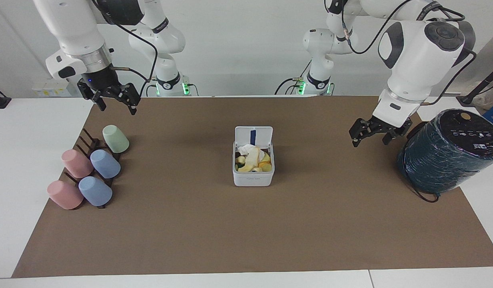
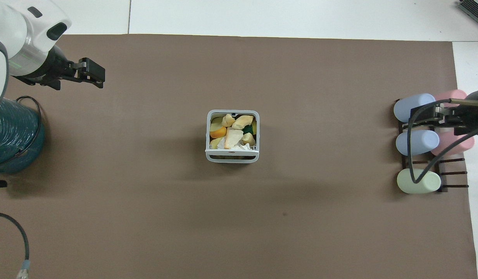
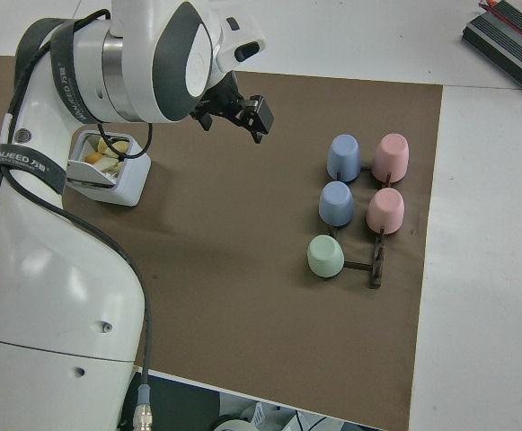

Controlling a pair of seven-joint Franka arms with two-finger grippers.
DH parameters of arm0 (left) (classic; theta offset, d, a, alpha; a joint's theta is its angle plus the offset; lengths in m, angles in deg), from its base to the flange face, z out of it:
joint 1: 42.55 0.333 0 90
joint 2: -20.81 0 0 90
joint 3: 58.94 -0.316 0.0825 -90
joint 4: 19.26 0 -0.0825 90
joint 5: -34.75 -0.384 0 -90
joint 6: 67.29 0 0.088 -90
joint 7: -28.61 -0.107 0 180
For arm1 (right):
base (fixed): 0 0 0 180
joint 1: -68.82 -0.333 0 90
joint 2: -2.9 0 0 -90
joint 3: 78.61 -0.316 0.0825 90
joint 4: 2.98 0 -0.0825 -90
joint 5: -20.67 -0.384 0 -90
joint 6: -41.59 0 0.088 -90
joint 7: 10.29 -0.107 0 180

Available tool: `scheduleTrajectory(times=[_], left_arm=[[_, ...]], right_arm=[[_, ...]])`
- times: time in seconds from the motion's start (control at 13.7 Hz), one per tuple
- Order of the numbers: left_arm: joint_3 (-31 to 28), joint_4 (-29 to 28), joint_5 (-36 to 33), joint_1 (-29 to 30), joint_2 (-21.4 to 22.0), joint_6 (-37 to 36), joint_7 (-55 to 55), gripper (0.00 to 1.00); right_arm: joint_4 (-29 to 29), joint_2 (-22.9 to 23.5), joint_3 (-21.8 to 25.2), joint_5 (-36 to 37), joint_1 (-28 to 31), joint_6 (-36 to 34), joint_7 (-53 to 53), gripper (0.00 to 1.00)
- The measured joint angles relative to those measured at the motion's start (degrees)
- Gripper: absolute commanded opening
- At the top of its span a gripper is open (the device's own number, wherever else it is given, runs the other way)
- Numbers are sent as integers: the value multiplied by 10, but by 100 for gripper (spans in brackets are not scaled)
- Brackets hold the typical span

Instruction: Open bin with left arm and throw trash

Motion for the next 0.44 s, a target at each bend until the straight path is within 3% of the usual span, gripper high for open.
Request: scheduleTrajectory(times=[0.44], left_arm=[[0, -14, 0, 0, 22, -1, -2, 100]], right_arm=[[-1, 0, 42, 0, -48, -18, 1, 100]])
